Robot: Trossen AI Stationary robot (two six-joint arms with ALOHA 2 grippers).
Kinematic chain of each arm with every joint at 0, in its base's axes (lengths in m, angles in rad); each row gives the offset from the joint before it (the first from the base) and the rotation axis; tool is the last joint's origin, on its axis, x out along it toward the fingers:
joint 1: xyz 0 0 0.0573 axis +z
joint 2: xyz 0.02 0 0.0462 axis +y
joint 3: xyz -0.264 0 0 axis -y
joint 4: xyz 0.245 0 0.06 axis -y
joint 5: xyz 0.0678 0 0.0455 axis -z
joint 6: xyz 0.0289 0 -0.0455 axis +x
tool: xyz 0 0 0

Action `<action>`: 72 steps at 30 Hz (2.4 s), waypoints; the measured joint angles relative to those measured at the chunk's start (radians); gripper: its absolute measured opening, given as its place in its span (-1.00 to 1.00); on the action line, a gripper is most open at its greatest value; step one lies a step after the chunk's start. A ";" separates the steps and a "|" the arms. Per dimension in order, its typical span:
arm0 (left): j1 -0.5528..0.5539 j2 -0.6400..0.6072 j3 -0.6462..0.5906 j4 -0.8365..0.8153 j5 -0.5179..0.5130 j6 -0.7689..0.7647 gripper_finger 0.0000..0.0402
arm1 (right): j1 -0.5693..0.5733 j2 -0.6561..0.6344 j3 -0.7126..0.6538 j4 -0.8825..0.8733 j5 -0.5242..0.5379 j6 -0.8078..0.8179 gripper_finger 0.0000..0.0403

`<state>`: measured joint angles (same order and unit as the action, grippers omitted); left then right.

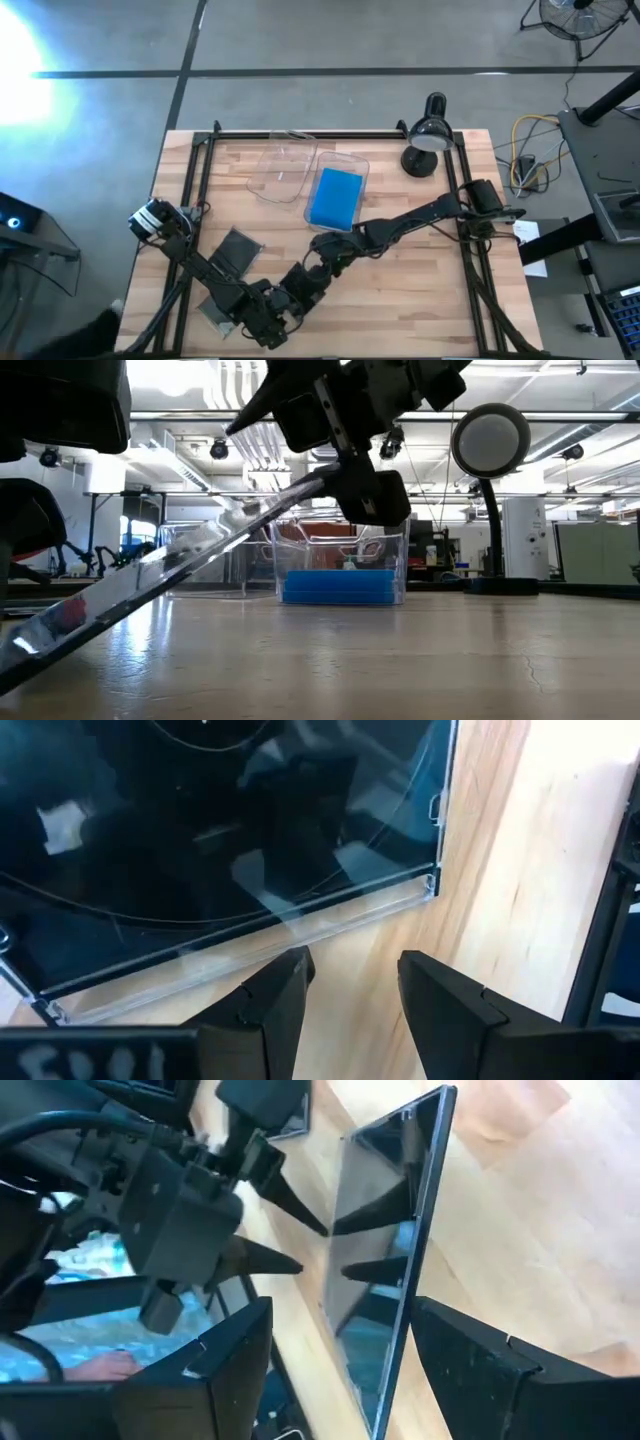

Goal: Pick & place jewel cases by type
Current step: Put the bottom right black CD case into the left transparent bin

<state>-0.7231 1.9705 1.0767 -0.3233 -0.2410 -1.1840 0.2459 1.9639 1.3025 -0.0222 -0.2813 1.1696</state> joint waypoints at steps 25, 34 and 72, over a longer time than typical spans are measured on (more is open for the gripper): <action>0.036 0.002 -0.002 0.000 -0.071 0.001 -0.27 | 0.005 0.004 -0.009 -0.034 0.021 -0.146 -0.34; 0.040 -0.041 0.019 -0.032 -0.108 -0.015 -0.27 | -0.029 0.000 -0.010 -0.089 -0.027 -0.139 -0.89; -0.100 -0.401 0.013 -0.430 -0.525 -0.605 -0.27 | -0.611 0.344 0.960 -0.902 -0.153 -1.107 -0.94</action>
<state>-0.8234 1.5700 1.0893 -0.7528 -0.7658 -1.7889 -0.3654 2.3079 2.2624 -0.9246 -0.4347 0.0627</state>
